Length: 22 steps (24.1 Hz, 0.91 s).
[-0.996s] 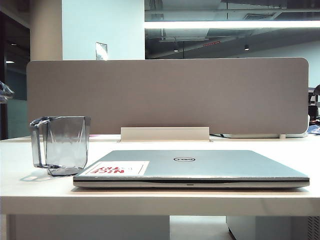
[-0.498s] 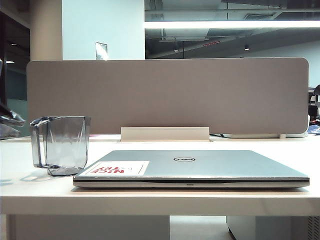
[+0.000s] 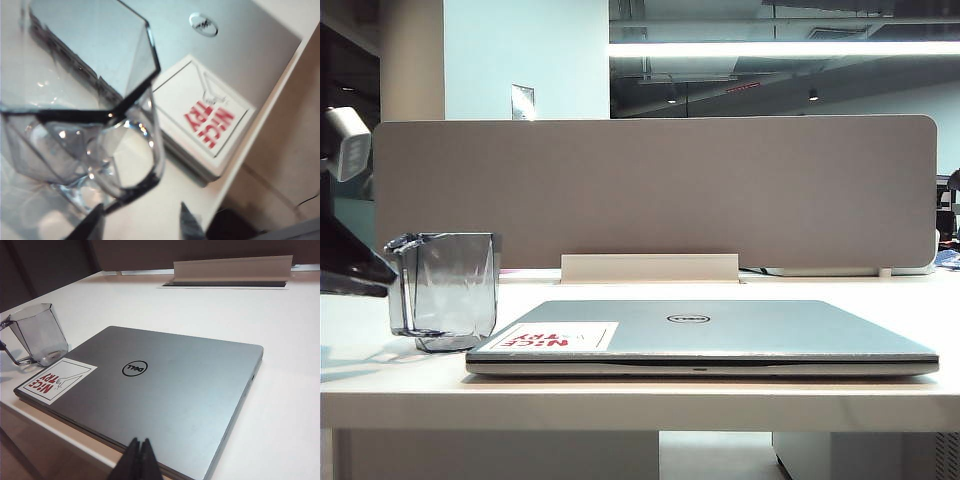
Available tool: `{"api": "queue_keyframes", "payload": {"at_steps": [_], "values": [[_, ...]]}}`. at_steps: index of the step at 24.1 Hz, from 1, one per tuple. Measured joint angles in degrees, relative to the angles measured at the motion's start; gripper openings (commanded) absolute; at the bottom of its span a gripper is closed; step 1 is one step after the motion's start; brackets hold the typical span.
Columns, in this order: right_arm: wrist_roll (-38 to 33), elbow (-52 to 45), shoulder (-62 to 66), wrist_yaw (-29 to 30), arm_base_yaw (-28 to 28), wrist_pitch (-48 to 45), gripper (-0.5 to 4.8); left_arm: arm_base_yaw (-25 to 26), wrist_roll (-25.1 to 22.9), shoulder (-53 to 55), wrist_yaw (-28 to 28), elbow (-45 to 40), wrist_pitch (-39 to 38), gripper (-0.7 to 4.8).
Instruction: Pick up the water cup and place it on the side of the laptop away from you.
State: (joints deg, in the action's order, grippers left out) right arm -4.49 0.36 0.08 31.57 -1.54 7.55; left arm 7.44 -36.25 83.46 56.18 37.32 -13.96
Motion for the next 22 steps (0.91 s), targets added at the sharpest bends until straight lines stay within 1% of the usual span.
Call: {"api": "queue_keyframes", "payload": {"at_steps": [1,3,6,9,12,15,21,22], "values": [[0.00,0.00,0.00,0.00,0.00,0.00,-0.01,-0.81,-0.63,0.00,-2.54,0.00,0.98,1.83],[0.00,0.00,0.00,0.00,0.00,0.00,-0.01,-1.38,-1.16,0.00,-5.81,0.00,2.78,1.83],[0.00,0.00,0.00,0.00,0.00,0.02,-0.01,-1.38,-1.27,0.00,-7.41,0.00,5.20,1.83],[0.00,0.00,0.00,0.00,0.00,0.00,-0.01,-1.46,-1.27,0.00,-6.29,0.00,5.25,1.74],[0.00,0.00,0.00,0.00,0.00,0.02,-0.01,-1.55,-1.25,0.00,-3.23,0.00,5.20,1.73],[0.00,0.00,0.00,0.00,0.00,0.02,-0.01,-2.62,-1.27,0.00,-2.21,0.00,5.14,1.11],[0.00,0.00,0.00,0.00,0.00,0.02,-0.01,-3.34,-1.25,0.00,-2.36,0.00,5.09,1.09],[0.00,0.00,0.00,0.00,0.00,0.02,-0.01,-3.41,-1.25,0.00,-2.40,0.00,5.16,0.84]]}}
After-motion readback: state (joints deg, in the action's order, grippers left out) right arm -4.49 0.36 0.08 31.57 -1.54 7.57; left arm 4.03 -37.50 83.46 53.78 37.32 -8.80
